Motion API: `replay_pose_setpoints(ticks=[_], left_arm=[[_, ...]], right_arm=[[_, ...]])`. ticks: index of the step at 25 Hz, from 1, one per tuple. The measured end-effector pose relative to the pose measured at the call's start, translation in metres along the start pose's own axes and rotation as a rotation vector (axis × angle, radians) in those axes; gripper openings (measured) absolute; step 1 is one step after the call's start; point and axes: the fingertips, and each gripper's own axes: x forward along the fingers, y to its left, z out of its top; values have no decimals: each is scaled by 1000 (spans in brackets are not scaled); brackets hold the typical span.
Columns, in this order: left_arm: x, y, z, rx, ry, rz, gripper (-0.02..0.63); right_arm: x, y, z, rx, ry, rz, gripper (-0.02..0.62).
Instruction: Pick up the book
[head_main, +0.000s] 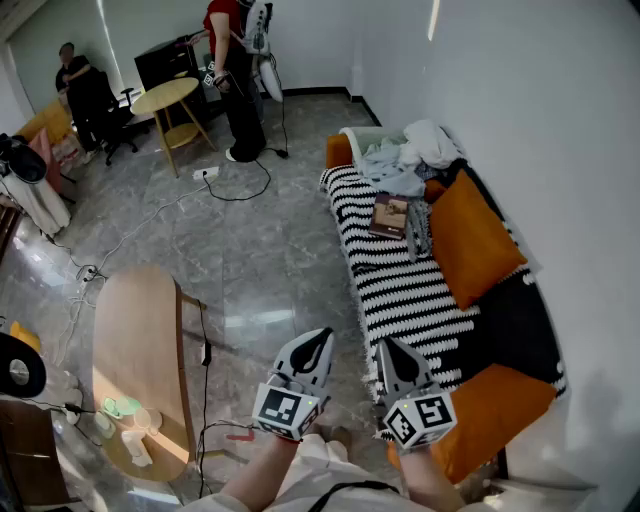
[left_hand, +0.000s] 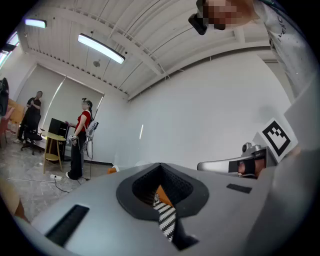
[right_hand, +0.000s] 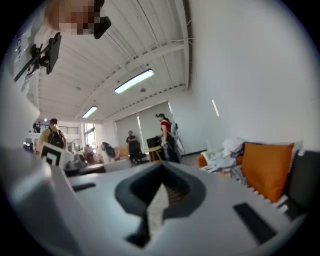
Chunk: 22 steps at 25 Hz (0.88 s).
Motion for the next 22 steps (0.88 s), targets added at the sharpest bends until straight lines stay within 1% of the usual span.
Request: replay_pose_setpoints(ticks=[12, 18, 22], left_arm=[[14, -4, -10, 6, 16, 37, 23], [18, -12, -15, 16, 8, 52, 23], [17, -11, -25, -4, 23, 69, 23]], right_arm=[[3, -20, -1, -1, 4, 21, 14], [3, -27, 0, 27, -15, 45, 14], [5, -25, -3, 18, -9, 65, 14]])
